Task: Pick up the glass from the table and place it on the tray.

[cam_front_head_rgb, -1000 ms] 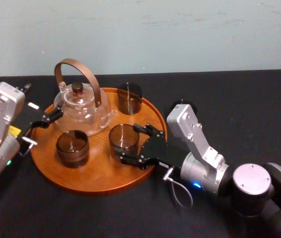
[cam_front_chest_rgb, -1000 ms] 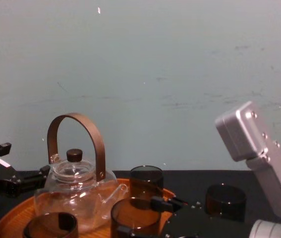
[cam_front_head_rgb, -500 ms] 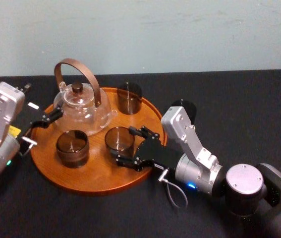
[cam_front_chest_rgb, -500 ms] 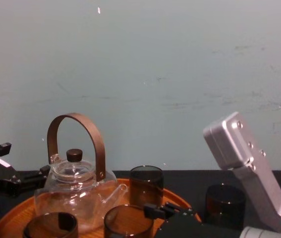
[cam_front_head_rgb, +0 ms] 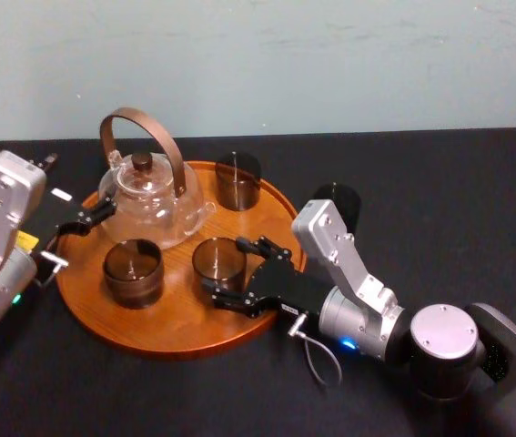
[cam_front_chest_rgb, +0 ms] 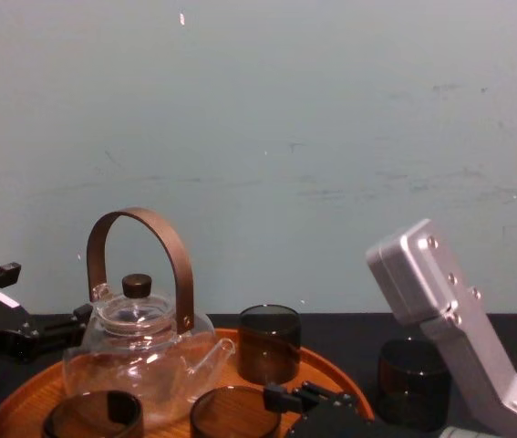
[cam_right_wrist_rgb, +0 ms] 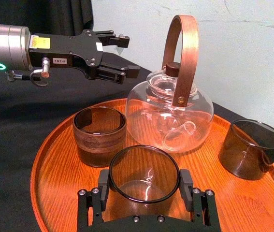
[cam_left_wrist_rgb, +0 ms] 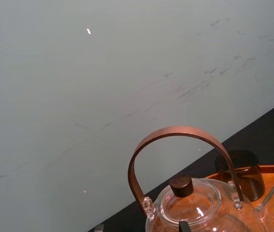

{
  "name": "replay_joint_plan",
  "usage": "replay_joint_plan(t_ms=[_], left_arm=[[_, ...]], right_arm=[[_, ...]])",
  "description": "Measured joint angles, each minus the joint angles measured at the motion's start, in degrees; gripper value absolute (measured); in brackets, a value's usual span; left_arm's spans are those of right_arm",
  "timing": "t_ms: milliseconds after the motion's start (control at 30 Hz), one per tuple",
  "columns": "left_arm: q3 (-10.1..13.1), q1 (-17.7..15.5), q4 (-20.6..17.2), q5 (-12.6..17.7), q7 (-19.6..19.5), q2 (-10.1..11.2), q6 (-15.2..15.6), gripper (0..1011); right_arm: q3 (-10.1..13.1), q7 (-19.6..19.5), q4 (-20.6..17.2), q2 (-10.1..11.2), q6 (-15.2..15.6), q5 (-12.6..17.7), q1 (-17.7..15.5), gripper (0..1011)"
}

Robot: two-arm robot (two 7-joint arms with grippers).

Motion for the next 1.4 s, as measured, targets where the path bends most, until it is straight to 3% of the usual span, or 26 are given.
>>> replay_joint_plan(t_ms=[267, 500, 800, 1067, 1400], left_arm=[[0.0, 0.0, 0.0, 0.0, 0.0, 0.0, 0.0, 1001], [0.0, 0.0, 0.0, 0.0, 0.0, 0.0, 0.0, 1001], [0.0, 0.0, 0.0, 0.0, 0.0, 0.0, 0.0, 1001], [0.0, 0.0, 0.0, 0.0, 0.0, 0.0, 0.0, 1001], [0.0, 0.0, 0.0, 0.0, 0.0, 0.0, 0.0, 1001]], right_arm=[[0.0, 0.0, 0.0, 0.0, 0.0, 0.0, 0.0, 891], [0.0, 0.0, 0.0, 0.0, 0.1, 0.0, 0.0, 1002], [0.2, 0.0, -0.3, 0.2, -0.1, 0.1, -0.2, 1002], [1.3, -0.6, -4.6, 1.9, -0.3, 0.3, -1.9, 1002], [3.8, -1.7, -12.7, 5.3, -0.4, 1.0, -5.7, 1002]])
